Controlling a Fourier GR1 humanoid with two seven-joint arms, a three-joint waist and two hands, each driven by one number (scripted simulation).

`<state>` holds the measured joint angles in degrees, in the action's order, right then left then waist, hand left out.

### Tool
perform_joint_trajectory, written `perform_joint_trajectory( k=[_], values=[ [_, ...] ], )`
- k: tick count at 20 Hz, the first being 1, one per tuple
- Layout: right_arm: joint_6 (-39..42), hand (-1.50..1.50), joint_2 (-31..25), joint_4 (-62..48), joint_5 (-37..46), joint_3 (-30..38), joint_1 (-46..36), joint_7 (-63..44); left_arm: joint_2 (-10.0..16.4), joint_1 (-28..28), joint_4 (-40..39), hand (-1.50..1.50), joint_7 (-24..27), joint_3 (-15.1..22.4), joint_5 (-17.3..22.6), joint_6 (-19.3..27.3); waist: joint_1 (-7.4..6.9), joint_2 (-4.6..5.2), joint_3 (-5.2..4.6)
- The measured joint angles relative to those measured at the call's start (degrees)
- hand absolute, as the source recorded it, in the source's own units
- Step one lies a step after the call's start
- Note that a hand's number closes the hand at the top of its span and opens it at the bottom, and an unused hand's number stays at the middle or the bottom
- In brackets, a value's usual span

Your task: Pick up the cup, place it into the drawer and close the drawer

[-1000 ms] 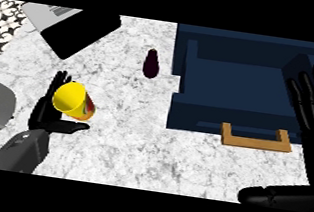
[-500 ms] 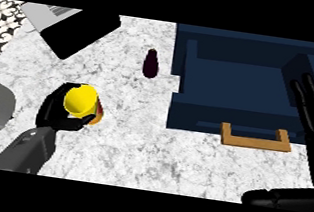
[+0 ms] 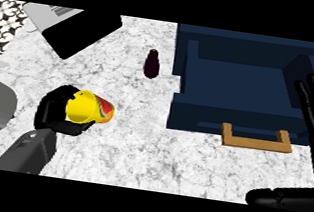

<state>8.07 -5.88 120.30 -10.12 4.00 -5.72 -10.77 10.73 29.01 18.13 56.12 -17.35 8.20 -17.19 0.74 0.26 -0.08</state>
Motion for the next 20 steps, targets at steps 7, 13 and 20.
perform_joint_trajectory(
  k=[7,13,20],
  values=[
    [-0.51,-1.5,0.48,-0.09,0.94,-0.53,0.41,-0.23,-3.05,-5.7,8.75,1.5,1.24,0.51,1.47,2.89,-0.87,-0.35,0.09],
    [-1.35,-1.5,0.79,0.71,1.37,-0.68,0.36,-1.25,-4.26,-7.75,20.96,1.5,-2.35,3.75,2.26,2.05,-1.29,-0.57,0.14],
    [-0.57,-1.5,0.24,-0.2,0.35,0.41,0.56,-0.77,-7.66,-8.74,39.48,1.5,-14.98,8.86,4.04,3.39,-1.33,-0.61,0.14]
  ],
)
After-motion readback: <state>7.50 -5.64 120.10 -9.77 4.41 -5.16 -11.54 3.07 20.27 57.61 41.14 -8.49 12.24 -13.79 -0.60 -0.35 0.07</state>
